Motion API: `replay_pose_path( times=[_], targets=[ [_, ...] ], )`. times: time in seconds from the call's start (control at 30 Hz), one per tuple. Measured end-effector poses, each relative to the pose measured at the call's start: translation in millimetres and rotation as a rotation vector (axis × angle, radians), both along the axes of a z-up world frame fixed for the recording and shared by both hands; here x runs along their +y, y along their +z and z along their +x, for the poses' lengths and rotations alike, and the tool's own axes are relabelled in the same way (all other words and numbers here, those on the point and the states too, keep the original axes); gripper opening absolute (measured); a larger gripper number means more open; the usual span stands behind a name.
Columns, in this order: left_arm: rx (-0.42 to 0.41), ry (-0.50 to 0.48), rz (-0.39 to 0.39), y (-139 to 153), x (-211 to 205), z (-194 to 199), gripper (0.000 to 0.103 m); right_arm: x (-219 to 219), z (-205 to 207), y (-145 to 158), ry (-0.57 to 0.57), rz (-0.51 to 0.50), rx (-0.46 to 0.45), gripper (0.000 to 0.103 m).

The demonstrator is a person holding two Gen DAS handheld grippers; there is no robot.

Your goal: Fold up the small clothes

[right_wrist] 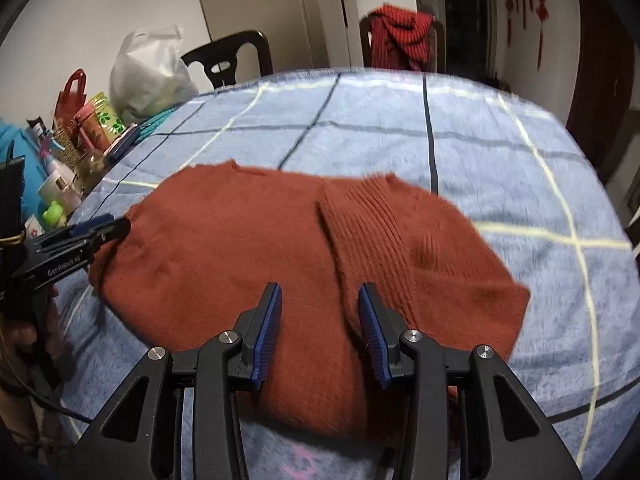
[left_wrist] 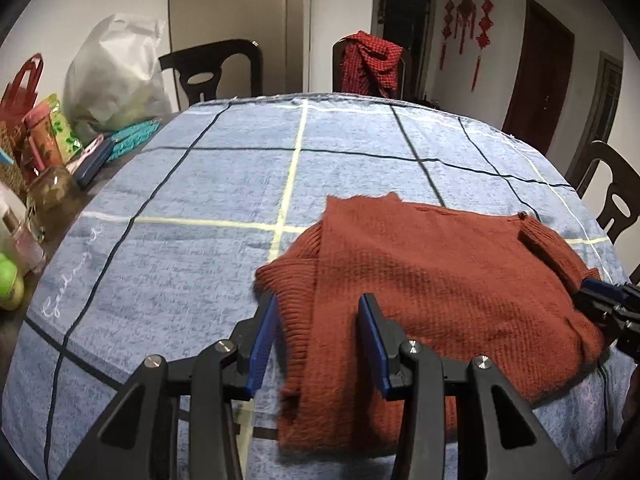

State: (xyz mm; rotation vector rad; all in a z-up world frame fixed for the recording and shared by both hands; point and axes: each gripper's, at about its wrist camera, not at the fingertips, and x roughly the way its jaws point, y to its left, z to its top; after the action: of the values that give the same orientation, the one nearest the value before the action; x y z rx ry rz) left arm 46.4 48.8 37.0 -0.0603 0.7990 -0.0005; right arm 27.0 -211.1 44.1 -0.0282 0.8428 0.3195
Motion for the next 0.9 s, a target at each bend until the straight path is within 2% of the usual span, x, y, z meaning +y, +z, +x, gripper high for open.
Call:
replay_pose_path(
  times=[0.1, 0.17, 0.3, 0.33, 0.4, 0.5, 0.57, 0.67, 0.7, 0.73, 0.8, 0.87, 0.9],
  targets=[
    [0.009, 0.001, -0.023, -3.8, 4.3, -1.1, 0.044, -4.6, -0.1, 12.6, -0.075, -0.055, -0.078, 0.041],
    [0.011, -0.005, -0.028, -5.7, 3.7, -1.2, 0.044, -17.2, 4.2, 13.4, -0.153, -0.132, -0.107, 0.041],
    [0.014, -0.015, -0.04, -6.7, 3.8, -0.3, 0.044, -58.6, 14.8, 0.5, -0.322, -0.23, -0.042, 0.041],
    [0.014, -0.016, -0.043, -6.6, 4.2, -0.3, 0.045, -67.1, 11.5, 3.4, -0.339, -0.223, -0.047, 0.041],
    [0.015, -0.014, -0.048, -7.2, 4.8, 0.1, 0.046, -69.2, -0.5, 16.7, -0.299, -0.174, -0.098, 0.041],
    [0.022, -0.013, -0.056, -9.3, 3.7, 2.4, 0.047, -43.4, -13.0, 31.0, -0.112, -0.042, -0.134, 0.041],
    [0.023, -0.011, -0.053, -9.5, 2.2, 3.5, 0.047, -22.0, -9.8, 23.2, 0.027, 0.066, -0.071, 0.041],
    [0.025, -0.009, -0.057, -8.4, 3.1, 2.3, 0.047, -9.9, 6.2, 1.0, 0.056, 0.072, 0.009, 0.04],
    [0.026, -0.009, -0.06, -7.8, 4.1, 1.4, 0.047, -16.3, 14.5, -6.2, 0.031, 0.075, 0.033, 0.04],
    [0.025, -0.009, -0.062, -7.2, 5.5, 0.0, 0.047, -28.1, 21.8, -10.1, -0.012, 0.096, 0.052, 0.035],
    [0.022, -0.008, -0.068, -6.2, 9.0, -2.2, 0.047, -58.3, 29.4, -7.8, -0.133, 0.132, 0.05, 0.032],
    [0.02, 0.001, -0.084, -6.3, 14.4, -3.2, 0.048, -82.3, 26.8, 1.2, -0.282, 0.034, 0.0, 0.032],
    [0.02, 0.003, -0.096, -6.7, 16.4, -2.5, 0.049, -89.0, 25.7, 4.3, -0.311, 0.017, -0.014, 0.032]
  ],
)
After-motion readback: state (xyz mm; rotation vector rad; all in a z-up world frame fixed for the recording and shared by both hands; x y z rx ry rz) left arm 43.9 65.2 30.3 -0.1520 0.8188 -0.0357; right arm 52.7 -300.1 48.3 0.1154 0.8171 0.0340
